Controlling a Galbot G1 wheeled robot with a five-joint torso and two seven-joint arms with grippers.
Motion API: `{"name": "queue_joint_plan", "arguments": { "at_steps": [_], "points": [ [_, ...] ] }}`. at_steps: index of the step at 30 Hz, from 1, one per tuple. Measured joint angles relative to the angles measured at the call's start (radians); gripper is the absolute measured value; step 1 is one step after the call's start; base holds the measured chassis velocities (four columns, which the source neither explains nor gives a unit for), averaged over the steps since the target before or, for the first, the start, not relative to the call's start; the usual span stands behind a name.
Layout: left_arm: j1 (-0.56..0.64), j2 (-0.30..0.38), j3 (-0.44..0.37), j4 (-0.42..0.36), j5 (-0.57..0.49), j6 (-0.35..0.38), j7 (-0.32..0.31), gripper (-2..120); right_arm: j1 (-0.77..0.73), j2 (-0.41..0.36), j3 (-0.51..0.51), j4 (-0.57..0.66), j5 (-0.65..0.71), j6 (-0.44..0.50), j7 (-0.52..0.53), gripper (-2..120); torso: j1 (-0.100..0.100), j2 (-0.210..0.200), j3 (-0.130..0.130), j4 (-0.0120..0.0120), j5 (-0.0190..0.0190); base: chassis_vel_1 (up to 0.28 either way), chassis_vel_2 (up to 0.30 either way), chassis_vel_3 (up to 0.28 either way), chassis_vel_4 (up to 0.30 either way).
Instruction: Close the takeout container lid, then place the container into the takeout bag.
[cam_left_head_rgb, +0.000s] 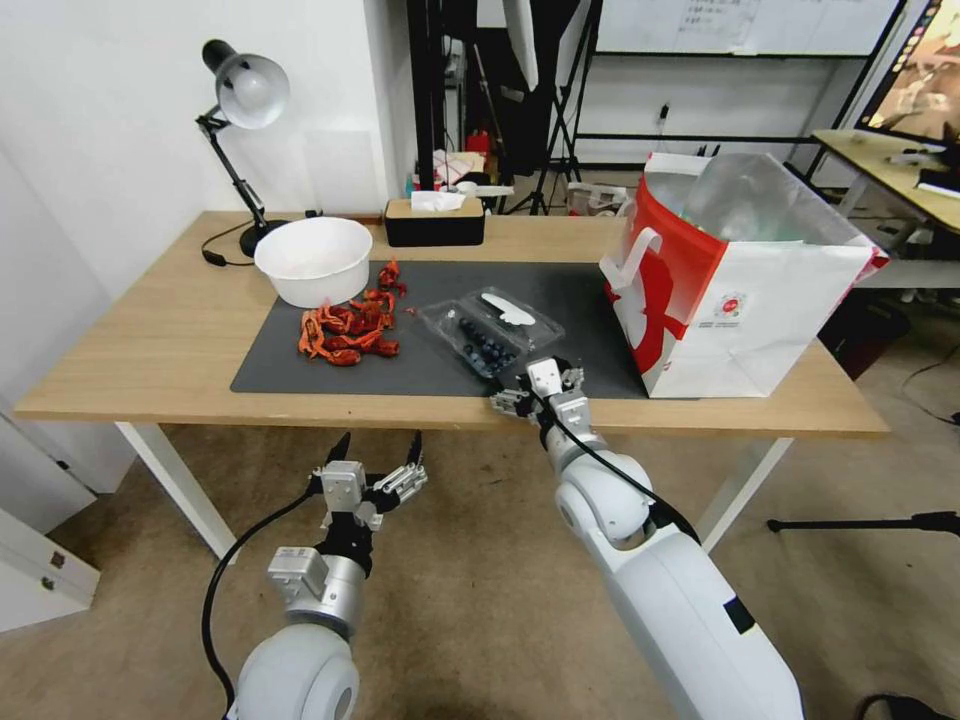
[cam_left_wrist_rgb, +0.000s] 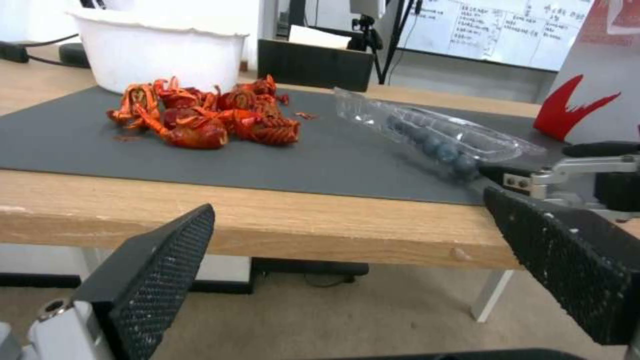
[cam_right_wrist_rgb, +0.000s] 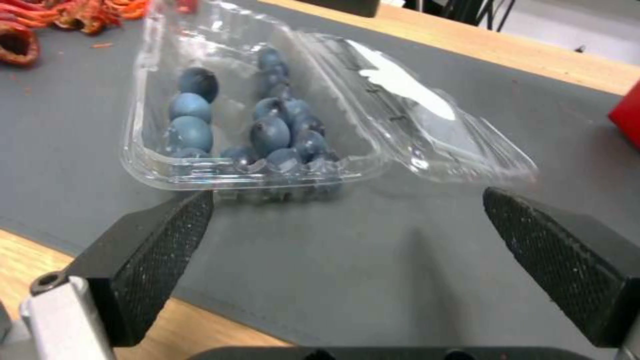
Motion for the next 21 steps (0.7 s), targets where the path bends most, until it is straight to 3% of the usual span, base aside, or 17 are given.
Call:
{"name": "queue_joint_plan", "arguments": {
  "at_steps": [21],
  "points": [
    [0.016,-0.011,-0.006,-0.001,0.013,-0.012,0.000,100,0.087,0.089,-0.076,-0.082,-0.022,-0.019,0.013,100,0.000,0.000,0.000,0.0000,0.0000,0.000,0.000,0.000,0.000]
  ]
}}
